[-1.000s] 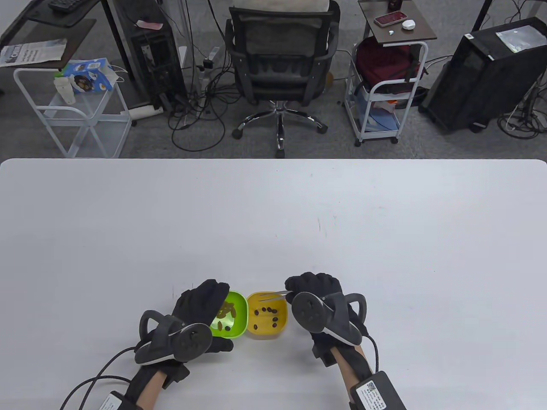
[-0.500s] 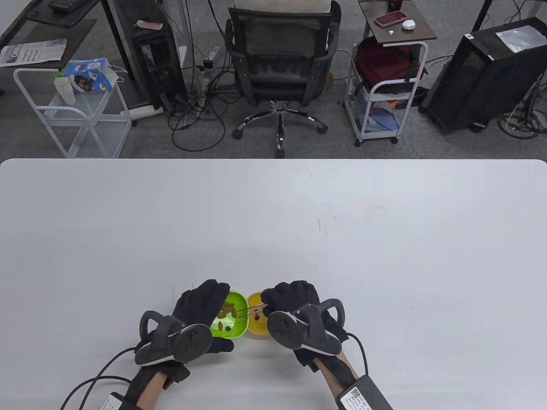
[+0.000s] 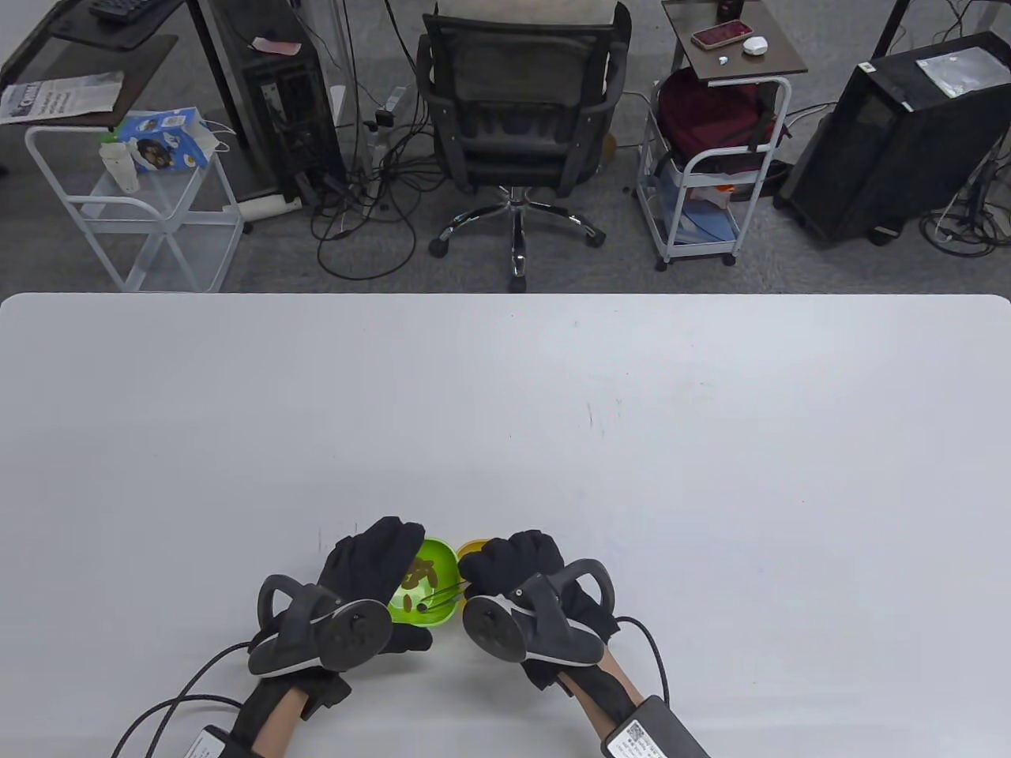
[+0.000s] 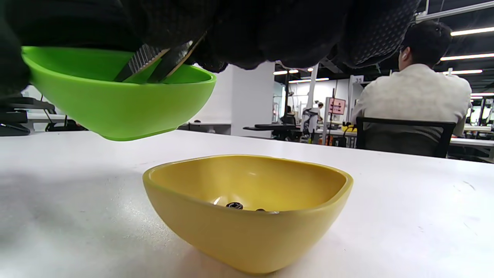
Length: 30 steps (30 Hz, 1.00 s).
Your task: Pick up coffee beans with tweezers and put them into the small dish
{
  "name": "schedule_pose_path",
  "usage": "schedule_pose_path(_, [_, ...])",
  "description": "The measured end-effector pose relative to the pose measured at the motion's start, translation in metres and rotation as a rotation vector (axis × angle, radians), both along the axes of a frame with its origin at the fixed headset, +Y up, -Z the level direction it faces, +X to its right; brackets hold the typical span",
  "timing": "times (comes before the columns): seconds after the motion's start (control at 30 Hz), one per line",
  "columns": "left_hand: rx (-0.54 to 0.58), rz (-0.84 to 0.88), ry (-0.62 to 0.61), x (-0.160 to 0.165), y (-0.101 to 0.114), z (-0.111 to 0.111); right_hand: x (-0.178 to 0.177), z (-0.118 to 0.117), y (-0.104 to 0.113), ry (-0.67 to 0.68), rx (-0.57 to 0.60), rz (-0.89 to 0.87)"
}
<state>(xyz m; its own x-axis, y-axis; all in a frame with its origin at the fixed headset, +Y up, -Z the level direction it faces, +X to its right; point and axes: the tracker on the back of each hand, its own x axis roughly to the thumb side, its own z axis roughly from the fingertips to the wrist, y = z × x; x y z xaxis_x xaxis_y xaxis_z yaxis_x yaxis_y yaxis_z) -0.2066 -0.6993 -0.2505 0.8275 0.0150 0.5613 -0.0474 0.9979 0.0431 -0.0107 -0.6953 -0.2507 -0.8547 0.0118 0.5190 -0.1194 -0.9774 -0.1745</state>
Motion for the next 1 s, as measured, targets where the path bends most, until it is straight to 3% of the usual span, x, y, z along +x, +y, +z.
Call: schedule_pose_path(1.0, [0.007,-0.004,-0.007,0.0008,0.0000,0.0008,-0.0091,0.0040,0.0045,-0.023,0.109,0.139])
